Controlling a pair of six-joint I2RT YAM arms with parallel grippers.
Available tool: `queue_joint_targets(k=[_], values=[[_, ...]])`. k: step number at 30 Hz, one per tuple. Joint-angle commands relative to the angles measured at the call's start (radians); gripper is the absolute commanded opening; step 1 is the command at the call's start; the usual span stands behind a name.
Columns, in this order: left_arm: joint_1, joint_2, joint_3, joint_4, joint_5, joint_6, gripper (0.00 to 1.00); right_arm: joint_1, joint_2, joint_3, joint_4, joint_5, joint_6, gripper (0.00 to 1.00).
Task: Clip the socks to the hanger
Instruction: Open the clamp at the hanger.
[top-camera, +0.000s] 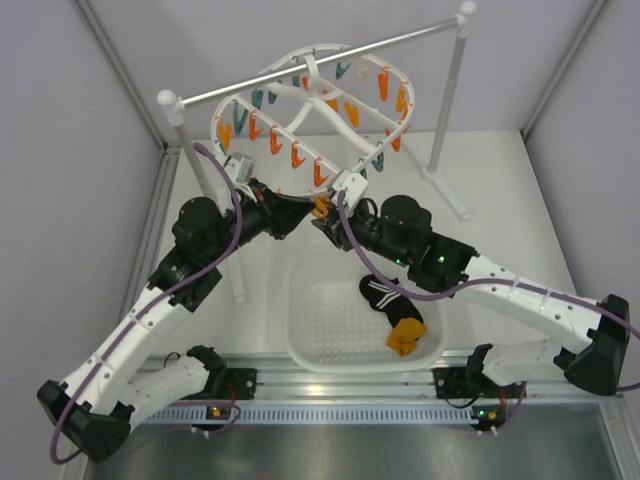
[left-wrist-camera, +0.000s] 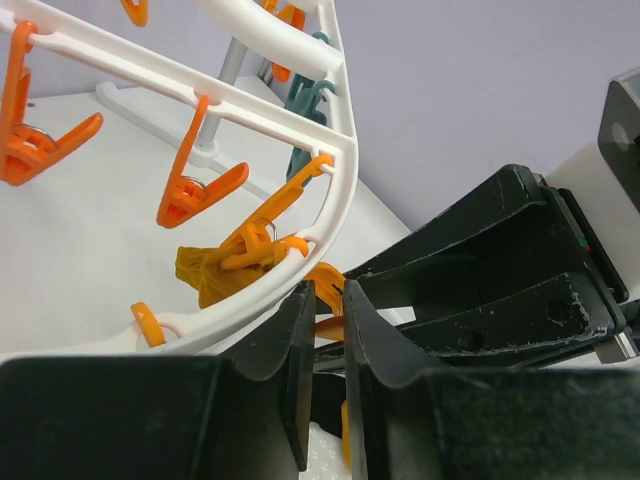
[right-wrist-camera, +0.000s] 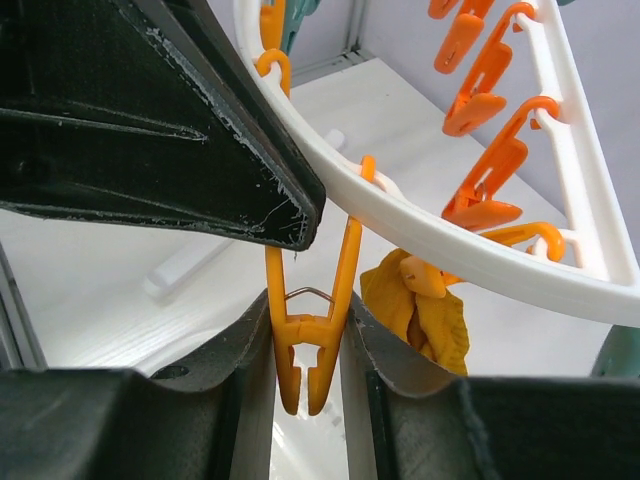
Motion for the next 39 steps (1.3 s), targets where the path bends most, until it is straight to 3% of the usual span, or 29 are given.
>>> queue_joint_targets(k=[1, 7, 9, 11, 14, 15, 20, 35, 37, 39], values=[[0.01, 0.014, 0.036, 0.011, -0.029, 0.013, 0.02, -0.032, -0.051, -0.003, 0.05, -0.153, 0.035, 0.15], [0.01, 0.022, 0.036, 0.011, 0.004, 0.004, 0.0, -0.059, -0.043, -0.004, 0.043, -0.214, 0.038, 0.26], [0.011, 0.023, 0.038, 0.011, 0.009, 0.004, 0.0, -0.064, -0.037, -0.004, 0.038, -0.239, 0.026, 0.25], [0.013, 0.022, 0.04, 0.011, 0.014, 0.007, 0.0, -0.065, -0.034, -0.01, 0.047, -0.242, 0.013, 0.15], [0.014, 0.009, 0.041, -0.027, -0.012, -0.012, 0.15, -0.065, -0.025, -0.012, 0.047, -0.192, -0.008, 0.0], [0.014, 0.009, 0.049, -0.042, -0.019, -0.015, 0.28, -0.065, -0.019, -0.006, 0.046, -0.143, -0.008, 0.0], [0.014, 0.0, 0.058, -0.092, -0.046, -0.052, 0.44, -0.058, 0.009, 0.014, 0.038, -0.044, 0.01, 0.0], [0.014, 0.051, 0.021, -0.015, -0.04, -0.182, 0.41, 0.019, 0.031, 0.039, 0.069, 0.019, 0.007, 0.0], [0.014, 0.051, 0.02, -0.004, -0.032, -0.174, 0.32, 0.024, 0.029, 0.042, 0.069, 0.016, 0.003, 0.0], [0.014, 0.048, 0.015, -0.001, -0.02, -0.158, 0.22, 0.027, 0.024, 0.045, 0.053, -0.01, 0.004, 0.11]])
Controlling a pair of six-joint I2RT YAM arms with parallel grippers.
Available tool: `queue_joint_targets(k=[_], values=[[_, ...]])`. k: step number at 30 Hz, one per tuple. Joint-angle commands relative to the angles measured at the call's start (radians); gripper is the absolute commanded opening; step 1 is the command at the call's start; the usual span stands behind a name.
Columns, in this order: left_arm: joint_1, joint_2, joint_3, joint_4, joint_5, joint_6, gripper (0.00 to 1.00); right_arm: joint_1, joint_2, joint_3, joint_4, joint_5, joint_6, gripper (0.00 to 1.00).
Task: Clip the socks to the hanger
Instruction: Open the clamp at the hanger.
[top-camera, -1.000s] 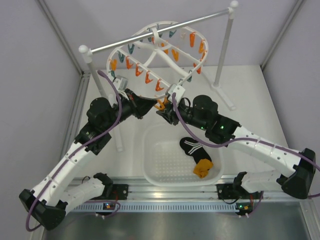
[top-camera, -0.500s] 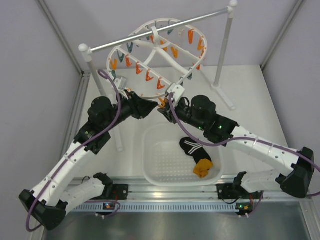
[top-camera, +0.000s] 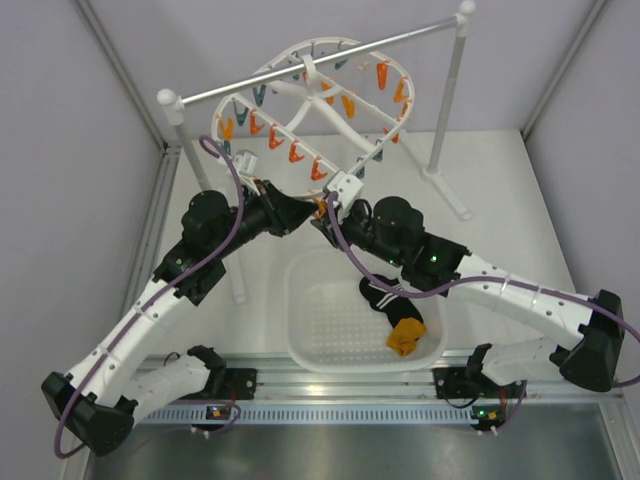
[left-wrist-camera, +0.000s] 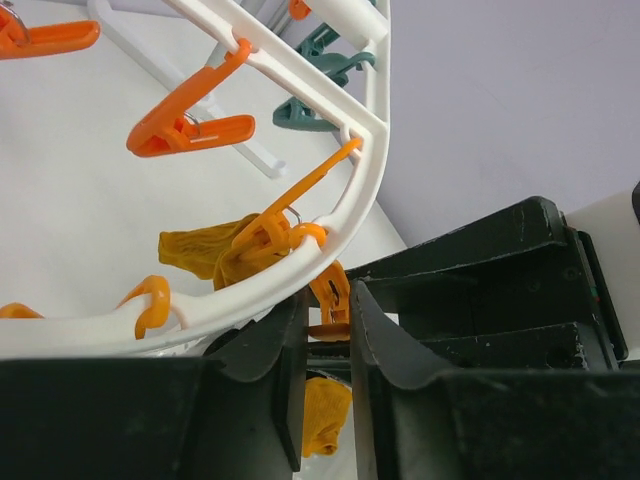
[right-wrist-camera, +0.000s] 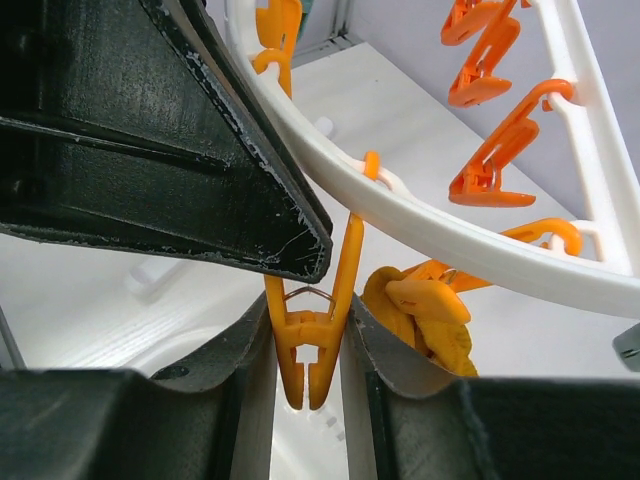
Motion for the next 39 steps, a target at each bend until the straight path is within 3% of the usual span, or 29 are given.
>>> queue_joint_targets(k=[1, 4, 7, 11, 20, 33, 39], values=[[0.005, -0.003, -0.009, 0.072, 0.004, 0.033, 0.2, 0.031, -0.011, 0.056, 0.023, -0.04, 0.005, 0.25], [0.009, -0.023, -0.013, 0.072, 0.033, 0.098, 0.16, 0.011, -0.031, 0.05, -0.029, -0.095, 0.016, 0.39], [0.017, -0.032, -0.018, 0.072, 0.062, 0.129, 0.13, -0.041, -0.043, 0.048, -0.083, -0.224, 0.048, 0.43], [0.023, -0.033, -0.027, 0.072, 0.09, 0.141, 0.12, -0.177, -0.017, 0.076, -0.124, -0.484, 0.154, 0.44], [0.029, -0.02, -0.03, 0.112, 0.119, 0.144, 0.12, -0.275, 0.033, 0.062, -0.017, -0.752, 0.315, 0.45], [0.034, -0.017, -0.03, 0.11, 0.141, 0.141, 0.12, -0.292, 0.066, 0.073, 0.069, -0.809, 0.376, 0.43], [0.036, -0.018, -0.033, 0.106, 0.15, 0.141, 0.12, -0.306, 0.086, 0.077, 0.117, -0.804, 0.427, 0.32]])
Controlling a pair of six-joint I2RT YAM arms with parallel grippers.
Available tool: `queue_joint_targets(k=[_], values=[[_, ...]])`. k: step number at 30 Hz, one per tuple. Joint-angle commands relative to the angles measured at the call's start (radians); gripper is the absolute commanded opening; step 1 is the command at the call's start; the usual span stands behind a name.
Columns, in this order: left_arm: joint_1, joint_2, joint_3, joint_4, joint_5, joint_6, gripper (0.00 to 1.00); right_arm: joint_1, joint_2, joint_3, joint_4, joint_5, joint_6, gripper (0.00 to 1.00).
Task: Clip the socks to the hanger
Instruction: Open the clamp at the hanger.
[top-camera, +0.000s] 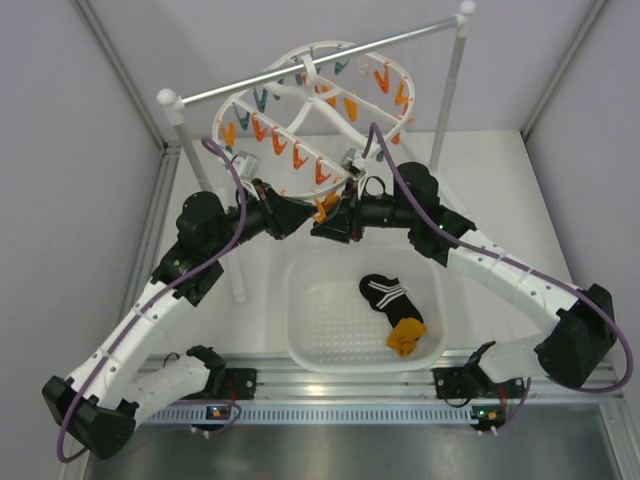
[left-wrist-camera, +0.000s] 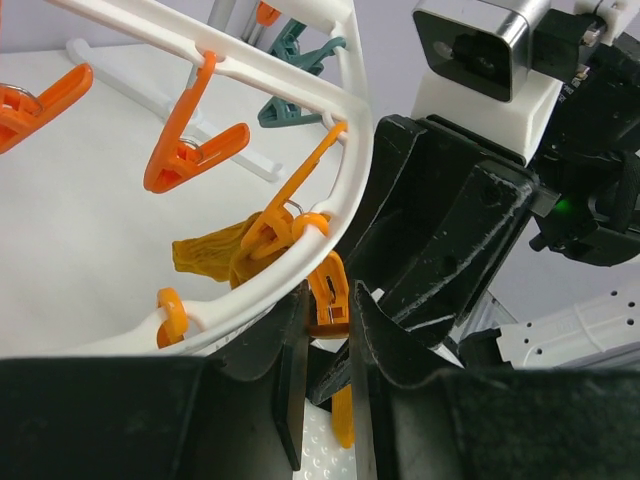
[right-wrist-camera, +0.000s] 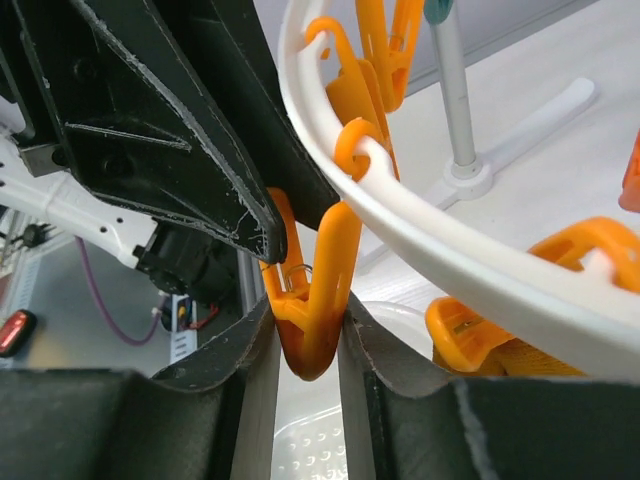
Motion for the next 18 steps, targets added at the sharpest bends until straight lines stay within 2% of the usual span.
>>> queue_joint_targets(k=[1, 4, 5, 6, 10, 13, 14, 18], values=[[0.005, -0.004, -0.008, 0.045, 0.022, 0.01, 0.12, -0.019, 0.013, 0.051, 0.096, -0.021, 0.04, 0.24], [0.006, -0.01, -0.006, 0.035, -0.004, 0.008, 0.22, -0.019, 0.01, 0.046, 0.104, -0.012, 0.04, 0.05], [0.006, -0.011, -0.003, 0.027, -0.018, 0.008, 0.26, -0.019, 0.005, 0.045, 0.099, -0.001, 0.038, 0.01], [0.006, -0.013, 0.0, 0.027, -0.033, 0.004, 0.36, -0.019, 0.003, 0.043, 0.092, 0.011, 0.033, 0.0], [0.006, -0.025, 0.033, -0.054, -0.11, -0.037, 0.51, -0.005, -0.012, 0.037, 0.05, 0.1, -0.014, 0.0], [0.006, -0.034, 0.04, -0.091, -0.16, -0.07, 0.56, 0.022, -0.041, 0.01, 0.038, 0.243, -0.1, 0.0], [0.006, -0.037, 0.038, -0.094, -0.172, -0.076, 0.6, 0.054, -0.055, -0.013, 0.044, 0.325, -0.147, 0.0], [0.006, -0.043, 0.041, -0.091, -0.18, -0.113, 0.63, 0.139, -0.081, -0.061, 0.091, 0.522, -0.252, 0.0]])
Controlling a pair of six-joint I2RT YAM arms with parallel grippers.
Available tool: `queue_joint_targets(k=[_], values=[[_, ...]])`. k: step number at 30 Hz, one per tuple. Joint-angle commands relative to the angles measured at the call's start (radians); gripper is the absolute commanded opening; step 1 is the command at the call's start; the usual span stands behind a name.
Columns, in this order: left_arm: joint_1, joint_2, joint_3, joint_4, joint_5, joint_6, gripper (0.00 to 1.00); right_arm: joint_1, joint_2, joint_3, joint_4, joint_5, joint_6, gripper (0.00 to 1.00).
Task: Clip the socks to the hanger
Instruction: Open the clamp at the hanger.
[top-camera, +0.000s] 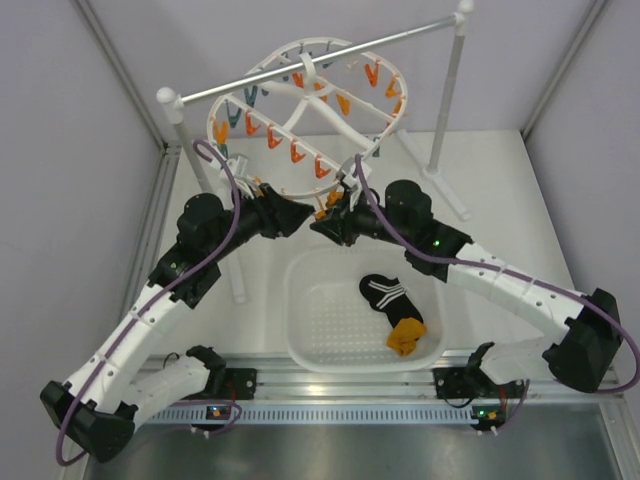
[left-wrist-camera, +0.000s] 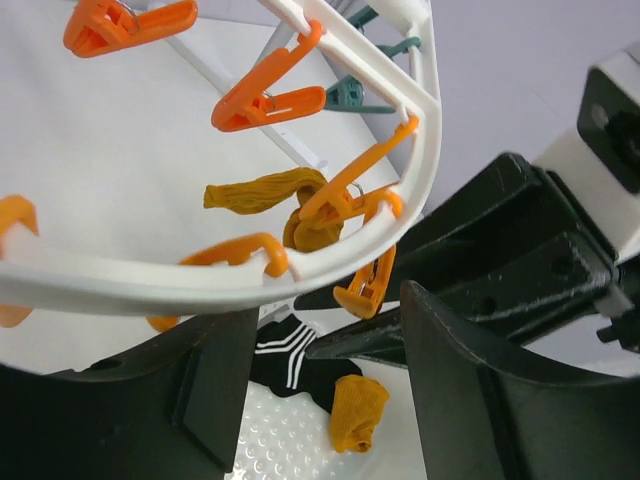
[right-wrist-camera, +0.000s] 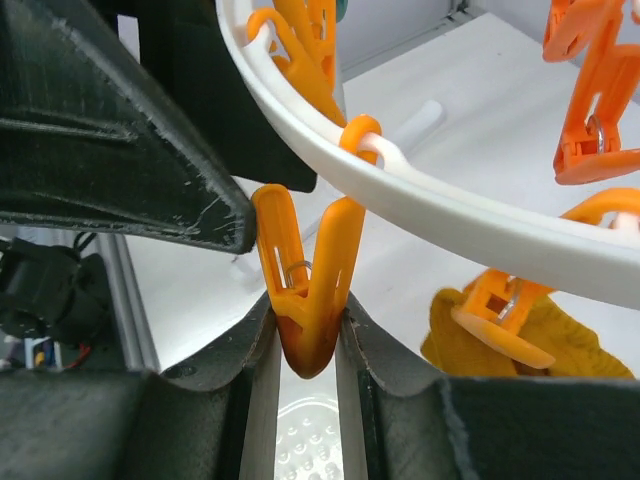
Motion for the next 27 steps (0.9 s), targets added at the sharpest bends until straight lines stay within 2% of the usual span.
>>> queue_joint_targets(k=[1, 7, 14, 27], values=[[0.002, -0.026, 0.041, 0.019, -0.034, -0.052, 0.64, 0.094, -0.053, -0.03, 0.097, 0.249, -0.167, 0.0], [0.002, -0.017, 0.021, 0.073, -0.01, -0.083, 0.65, 0.192, -0.042, -0.056, 0.132, 0.494, -0.209, 0.0], [0.002, -0.012, 0.004, 0.11, -0.028, -0.08, 0.66, 0.214, -0.021, -0.063, 0.131, 0.567, -0.159, 0.0], [-0.004, 0.029, 0.016, 0.107, -0.068, -0.126, 0.68, 0.294, 0.029, -0.041, 0.172, 0.764, -0.236, 0.0]])
